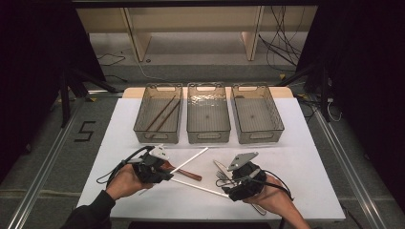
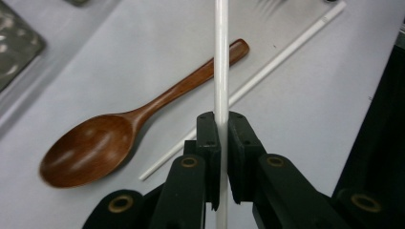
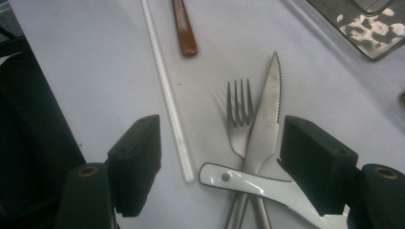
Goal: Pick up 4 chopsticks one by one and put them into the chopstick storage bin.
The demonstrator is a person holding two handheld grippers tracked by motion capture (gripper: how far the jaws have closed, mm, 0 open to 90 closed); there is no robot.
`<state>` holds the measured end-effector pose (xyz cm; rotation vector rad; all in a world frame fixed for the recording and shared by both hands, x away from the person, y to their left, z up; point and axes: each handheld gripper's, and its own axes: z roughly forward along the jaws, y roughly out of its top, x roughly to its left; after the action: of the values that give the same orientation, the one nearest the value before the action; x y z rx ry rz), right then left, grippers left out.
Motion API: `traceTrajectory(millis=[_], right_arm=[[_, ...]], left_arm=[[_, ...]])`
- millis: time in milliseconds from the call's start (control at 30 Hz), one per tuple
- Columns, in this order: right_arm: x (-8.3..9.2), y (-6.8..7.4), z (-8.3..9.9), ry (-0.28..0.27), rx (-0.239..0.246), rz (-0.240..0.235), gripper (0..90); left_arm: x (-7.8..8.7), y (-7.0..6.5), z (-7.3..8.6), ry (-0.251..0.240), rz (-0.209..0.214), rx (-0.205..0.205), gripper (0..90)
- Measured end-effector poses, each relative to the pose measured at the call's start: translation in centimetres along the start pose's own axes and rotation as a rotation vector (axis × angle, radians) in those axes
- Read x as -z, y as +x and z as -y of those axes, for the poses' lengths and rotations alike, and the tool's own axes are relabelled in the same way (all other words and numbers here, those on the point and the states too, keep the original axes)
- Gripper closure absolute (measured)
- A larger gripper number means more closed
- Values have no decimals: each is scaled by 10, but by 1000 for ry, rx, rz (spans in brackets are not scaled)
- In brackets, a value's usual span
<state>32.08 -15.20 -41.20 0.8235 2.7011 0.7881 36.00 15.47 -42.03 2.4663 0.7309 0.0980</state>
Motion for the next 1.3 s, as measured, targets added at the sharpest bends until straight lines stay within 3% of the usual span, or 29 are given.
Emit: traceTrajectory(millis=[433,567,833,1300], right_arm=[[-4,2,0,9,-21,-15,278],[-4,3,0,1,-24,-18,273],[-4,1,0,-1,-28,-25,271],[-5,1,1,2,-23,-40,265]], left_arm=[[22,22,0,-101,-38,103,841],[35,36,-5,-142,-78,117,841],[54,67,-11,-223,-127,197,840],[65,122,-50,-234,-225,249,840]])
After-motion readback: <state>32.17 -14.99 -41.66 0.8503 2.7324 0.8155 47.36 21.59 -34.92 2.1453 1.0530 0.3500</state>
